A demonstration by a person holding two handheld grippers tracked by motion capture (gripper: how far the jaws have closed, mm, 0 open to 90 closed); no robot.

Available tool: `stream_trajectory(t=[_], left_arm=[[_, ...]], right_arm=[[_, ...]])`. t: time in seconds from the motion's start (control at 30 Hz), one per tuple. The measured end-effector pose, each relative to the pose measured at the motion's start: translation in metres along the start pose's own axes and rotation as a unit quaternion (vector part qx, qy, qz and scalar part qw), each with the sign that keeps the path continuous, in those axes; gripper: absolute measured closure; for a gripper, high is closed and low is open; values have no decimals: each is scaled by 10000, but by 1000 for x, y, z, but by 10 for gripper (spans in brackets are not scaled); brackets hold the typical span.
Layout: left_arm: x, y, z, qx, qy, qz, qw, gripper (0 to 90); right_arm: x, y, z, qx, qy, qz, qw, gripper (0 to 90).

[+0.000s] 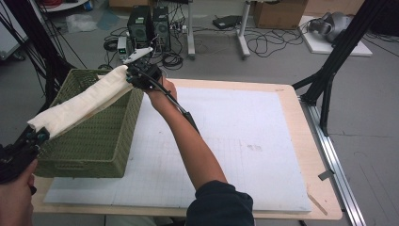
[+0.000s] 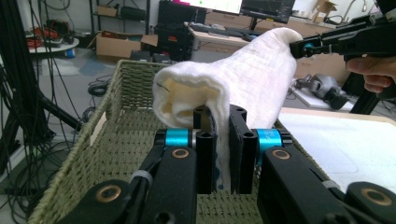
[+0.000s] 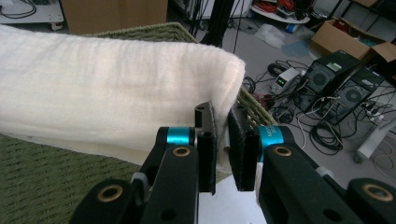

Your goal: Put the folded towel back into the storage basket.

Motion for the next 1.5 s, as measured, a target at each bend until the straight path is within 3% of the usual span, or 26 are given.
stream_trajectory(t=[0.73, 0.8, 0.83, 0.87, 0.9, 0.97, 1.0, 1.27, 1.5], left_arm=[[21, -3, -13, 135, 190, 259, 9994, 825], [23, -6, -16, 235, 246, 293, 9990, 809], [24, -8, -17, 236, 342, 390, 9984, 754], [26, -8, -17, 205, 412, 445, 9979, 617], [28, -8, -17, 145, 479, 498, 9975, 512], [29, -5, -14, 59, 417, 610, 9973, 419], [29, -3, -12, 5, 396, 641, 9972, 403], [21, -2, -7, -140, 299, 439, 9985, 411], [17, 0, -4, -202, 227, 382, 9988, 410]], right_arm=[[14, -43, 8, 62, -96, 15, 9999, 830], [14, -46, 8, 71, -131, 0, 9999, 830], [14, -48, 8, 69, -108, -12, 9999, 827], [15, -51, 7, 115, -44, -80, 9999, 789], [16, -53, 6, 126, 11, -152, 9998, 680], [16, -58, 2, 236, -38, -257, 9994, 490], [15, -59, 0, 271, -83, -288, 9992, 442], [9, -43, -1, 39, -193, -256, 9995, 411], [-3, -21, -6, -127, -383, -262, 9988, 396]])
Point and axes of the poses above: each handheld gripper's, and its own axes: y roughly backward along the jaws, z roughly out of its top, x roughly to its left, the point moved 2 cm from there along -y, roughly forward along the jaws, and after that the axes turned 3 degrees about -z, right-handed, at the moved point
